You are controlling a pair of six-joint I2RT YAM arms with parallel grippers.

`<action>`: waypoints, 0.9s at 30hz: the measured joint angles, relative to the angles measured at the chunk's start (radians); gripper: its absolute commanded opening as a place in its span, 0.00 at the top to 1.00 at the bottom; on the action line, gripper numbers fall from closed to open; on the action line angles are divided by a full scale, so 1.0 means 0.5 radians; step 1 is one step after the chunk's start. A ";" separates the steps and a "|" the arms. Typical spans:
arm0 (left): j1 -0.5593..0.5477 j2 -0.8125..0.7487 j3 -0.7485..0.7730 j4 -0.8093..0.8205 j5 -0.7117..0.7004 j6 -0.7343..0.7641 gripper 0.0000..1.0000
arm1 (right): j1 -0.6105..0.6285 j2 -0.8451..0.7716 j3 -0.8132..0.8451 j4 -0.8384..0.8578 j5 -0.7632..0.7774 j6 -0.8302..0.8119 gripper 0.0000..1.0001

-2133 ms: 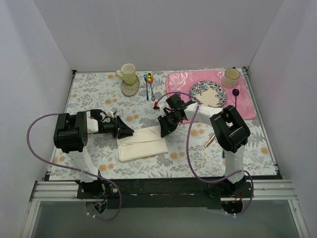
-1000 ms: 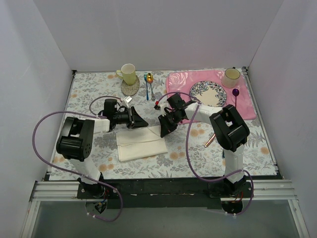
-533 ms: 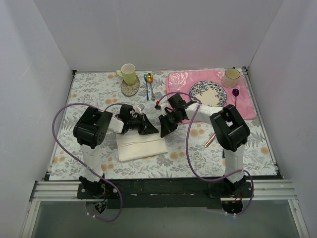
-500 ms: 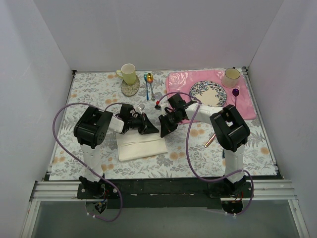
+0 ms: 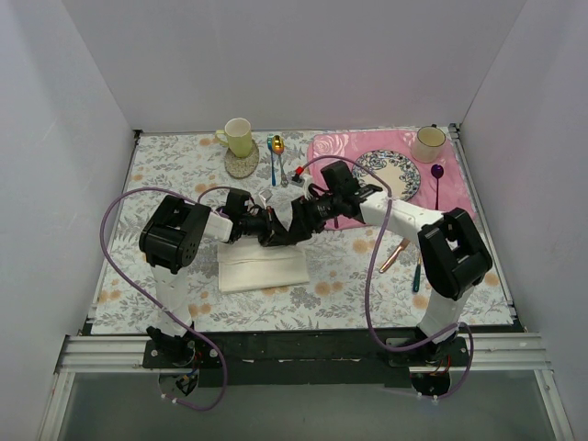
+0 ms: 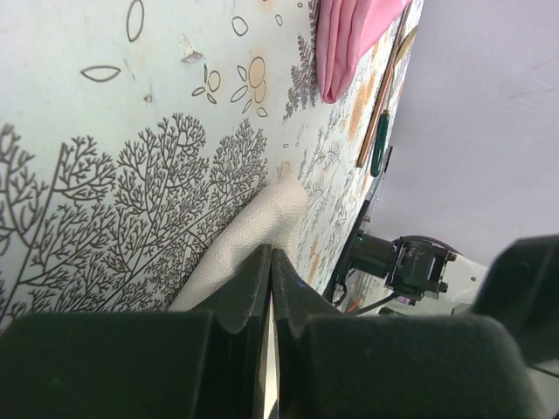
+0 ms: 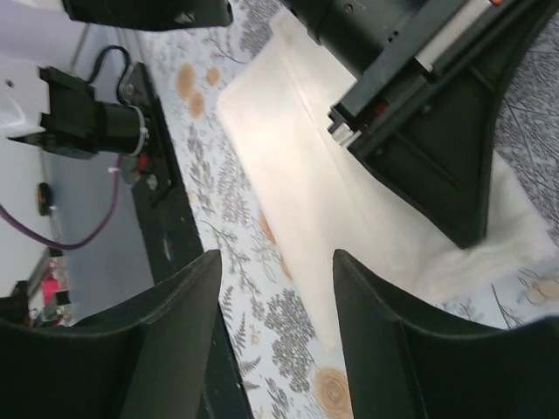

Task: Fold the napkin into a case and place the utensils inside
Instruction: Smooth out the 2/3-rectangle-folded napkin at the center of the board.

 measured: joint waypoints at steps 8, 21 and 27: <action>0.000 -0.001 0.000 0.000 0.002 0.014 1.00 | 0.000 0.271 -0.243 0.517 -0.206 0.439 0.57; -0.001 -0.003 0.000 -0.005 -0.001 0.017 1.00 | -0.003 0.359 -0.345 0.526 -0.294 0.602 0.47; -0.001 -0.003 0.000 -0.005 -0.001 0.017 1.00 | 0.113 0.123 -0.330 0.552 -0.349 0.677 0.48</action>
